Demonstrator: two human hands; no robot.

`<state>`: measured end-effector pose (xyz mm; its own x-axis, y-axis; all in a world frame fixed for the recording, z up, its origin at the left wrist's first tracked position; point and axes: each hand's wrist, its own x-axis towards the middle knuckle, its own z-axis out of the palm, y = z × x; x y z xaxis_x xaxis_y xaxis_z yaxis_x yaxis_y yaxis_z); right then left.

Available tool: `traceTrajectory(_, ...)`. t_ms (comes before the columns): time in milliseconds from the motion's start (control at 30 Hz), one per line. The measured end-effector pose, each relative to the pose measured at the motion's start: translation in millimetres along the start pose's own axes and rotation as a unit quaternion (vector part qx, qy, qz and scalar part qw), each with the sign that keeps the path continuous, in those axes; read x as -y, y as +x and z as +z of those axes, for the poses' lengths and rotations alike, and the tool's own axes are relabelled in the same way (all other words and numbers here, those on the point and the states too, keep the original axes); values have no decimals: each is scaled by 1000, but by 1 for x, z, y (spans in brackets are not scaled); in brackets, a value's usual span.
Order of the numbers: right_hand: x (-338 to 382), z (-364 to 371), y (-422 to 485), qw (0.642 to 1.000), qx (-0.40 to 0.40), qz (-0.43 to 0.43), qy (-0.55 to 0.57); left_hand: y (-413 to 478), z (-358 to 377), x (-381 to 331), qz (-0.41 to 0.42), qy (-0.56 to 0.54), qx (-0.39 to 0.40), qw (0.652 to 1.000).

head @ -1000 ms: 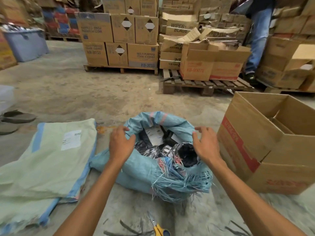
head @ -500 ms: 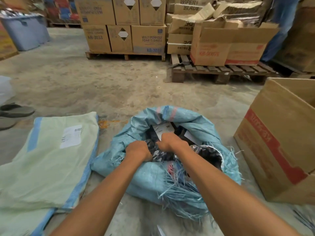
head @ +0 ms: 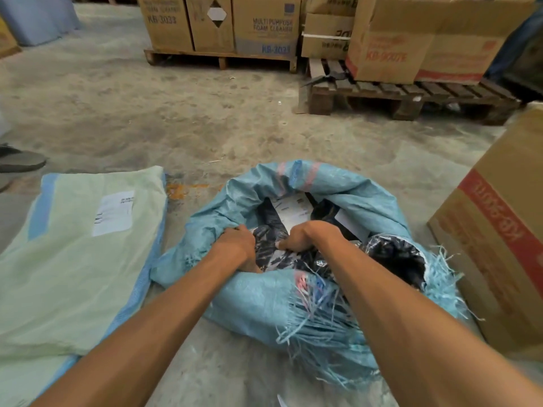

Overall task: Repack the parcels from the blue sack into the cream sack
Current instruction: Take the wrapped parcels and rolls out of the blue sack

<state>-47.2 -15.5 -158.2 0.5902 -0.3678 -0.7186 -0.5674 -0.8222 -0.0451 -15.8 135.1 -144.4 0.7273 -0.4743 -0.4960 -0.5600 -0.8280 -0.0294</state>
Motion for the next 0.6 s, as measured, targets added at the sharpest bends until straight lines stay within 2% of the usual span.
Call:
traceTrajectory(167, -3, 5, -13, 1000, -16, -4, 11, 0, -5, 13, 32, -80, -55, 995)
traceTrajectory(233, -4, 4, -19, 999, -30, -11, 11, -2, -15, 23, 17, -101, -89, 991)
traceTrajectory(333, -2, 6, -25, 999, -29, -21, 26, -4, -17, 22, -30, -66, -130, 989)
traceTrajectory(467, 2, 12, -27, 995, -55, -17, 76, 1, -4, 7, -70, -21, -137, 988)
traceTrajectory(600, 3, 13, -35, 995, -45, -3, 89, 5, -10, 16, -53, -75, -135, 987)
